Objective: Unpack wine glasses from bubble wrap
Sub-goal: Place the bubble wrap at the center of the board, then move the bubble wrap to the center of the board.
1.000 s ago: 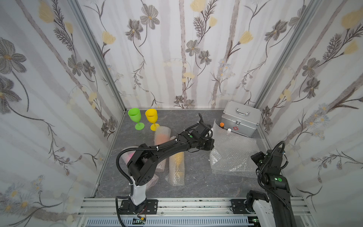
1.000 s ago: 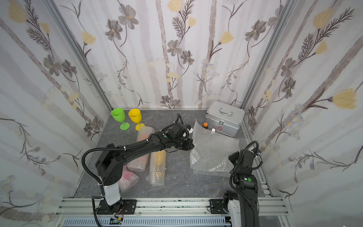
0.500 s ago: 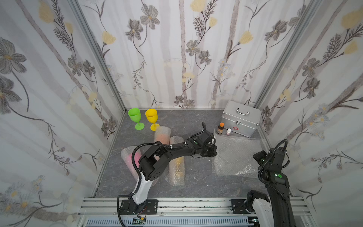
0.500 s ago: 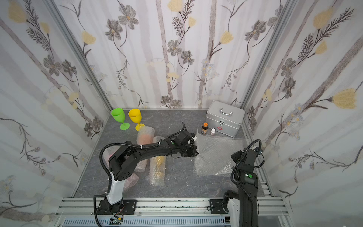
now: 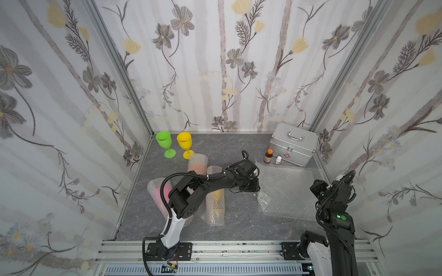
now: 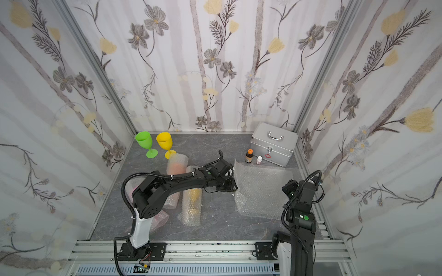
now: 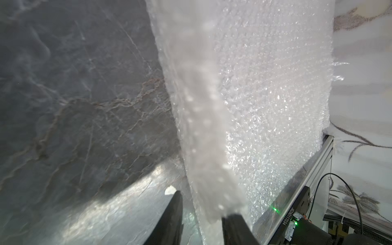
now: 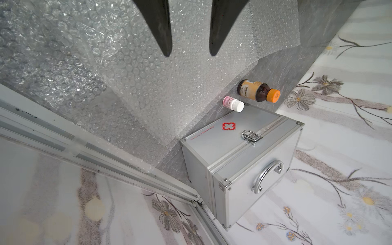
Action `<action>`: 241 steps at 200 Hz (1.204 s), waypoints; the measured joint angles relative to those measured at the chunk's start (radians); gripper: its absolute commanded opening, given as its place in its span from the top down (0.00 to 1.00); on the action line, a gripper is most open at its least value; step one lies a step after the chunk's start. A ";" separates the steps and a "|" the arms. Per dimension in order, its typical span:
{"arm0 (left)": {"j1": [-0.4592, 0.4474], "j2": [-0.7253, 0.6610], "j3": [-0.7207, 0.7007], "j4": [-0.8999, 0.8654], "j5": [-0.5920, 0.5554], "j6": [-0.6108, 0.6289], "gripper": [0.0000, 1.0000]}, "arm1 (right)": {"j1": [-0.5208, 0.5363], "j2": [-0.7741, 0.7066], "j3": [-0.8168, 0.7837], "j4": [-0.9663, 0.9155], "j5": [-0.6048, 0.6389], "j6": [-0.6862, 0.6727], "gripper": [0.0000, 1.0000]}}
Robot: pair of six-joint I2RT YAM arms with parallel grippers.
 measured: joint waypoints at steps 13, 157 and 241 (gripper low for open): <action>0.007 -0.027 0.000 -0.029 -0.013 0.018 0.63 | 0.000 -0.005 0.010 0.000 -0.021 0.000 0.67; 0.148 -0.371 -0.132 -0.342 -0.188 0.122 0.49 | 0.344 0.154 0.012 0.121 -0.191 0.072 0.66; 0.229 -0.551 -0.327 -0.473 -0.258 0.129 0.45 | 0.699 0.443 0.111 0.301 -0.195 0.145 0.65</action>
